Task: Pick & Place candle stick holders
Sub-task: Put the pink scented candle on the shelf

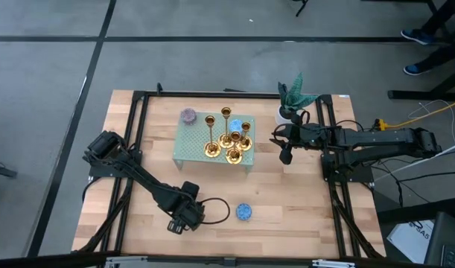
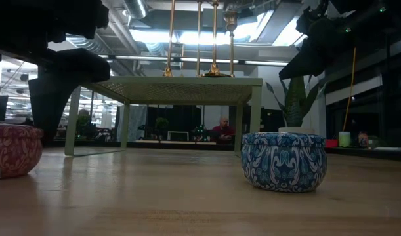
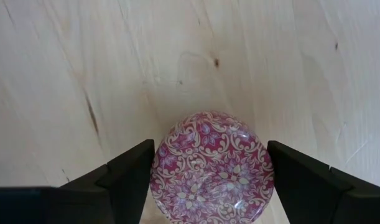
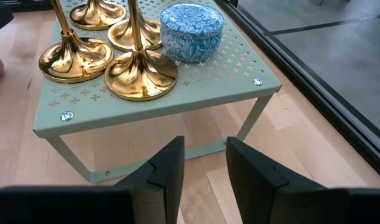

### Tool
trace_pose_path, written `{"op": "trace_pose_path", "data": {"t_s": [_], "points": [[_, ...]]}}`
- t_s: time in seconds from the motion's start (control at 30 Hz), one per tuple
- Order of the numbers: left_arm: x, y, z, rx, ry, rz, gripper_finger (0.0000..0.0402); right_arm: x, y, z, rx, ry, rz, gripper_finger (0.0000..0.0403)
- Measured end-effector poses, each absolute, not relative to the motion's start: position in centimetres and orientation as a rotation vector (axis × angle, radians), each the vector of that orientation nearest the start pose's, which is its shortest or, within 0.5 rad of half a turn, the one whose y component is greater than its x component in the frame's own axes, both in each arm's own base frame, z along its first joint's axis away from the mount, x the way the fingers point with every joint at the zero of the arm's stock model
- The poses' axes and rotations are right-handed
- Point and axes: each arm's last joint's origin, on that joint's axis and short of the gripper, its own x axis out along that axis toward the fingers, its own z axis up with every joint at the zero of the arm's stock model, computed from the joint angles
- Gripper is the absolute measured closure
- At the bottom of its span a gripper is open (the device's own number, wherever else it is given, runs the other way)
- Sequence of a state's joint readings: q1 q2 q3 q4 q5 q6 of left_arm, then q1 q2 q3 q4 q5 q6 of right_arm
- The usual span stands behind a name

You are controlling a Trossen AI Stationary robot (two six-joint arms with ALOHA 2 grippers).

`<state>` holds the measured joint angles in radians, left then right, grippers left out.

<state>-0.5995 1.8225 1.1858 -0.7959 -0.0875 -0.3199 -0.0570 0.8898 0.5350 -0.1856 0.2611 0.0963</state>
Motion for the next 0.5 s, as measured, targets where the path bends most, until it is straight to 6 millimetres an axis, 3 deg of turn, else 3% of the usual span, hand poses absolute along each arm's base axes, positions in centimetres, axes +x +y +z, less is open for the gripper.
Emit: {"op": "trace_pose_path", "data": {"t_s": [0.2,0.5], "points": [[27.2,-18.2,17.2,0.224,1.403,-0.189,0.012,18.6,-1.8,23.1,0.038,0.524,-0.336,0.0281],[25.5,-16.7,22.4,0.15,1.273,-0.1,0.012,18.6,-1.8,23.1,0.038,0.523,-0.335,0.0281]]}}
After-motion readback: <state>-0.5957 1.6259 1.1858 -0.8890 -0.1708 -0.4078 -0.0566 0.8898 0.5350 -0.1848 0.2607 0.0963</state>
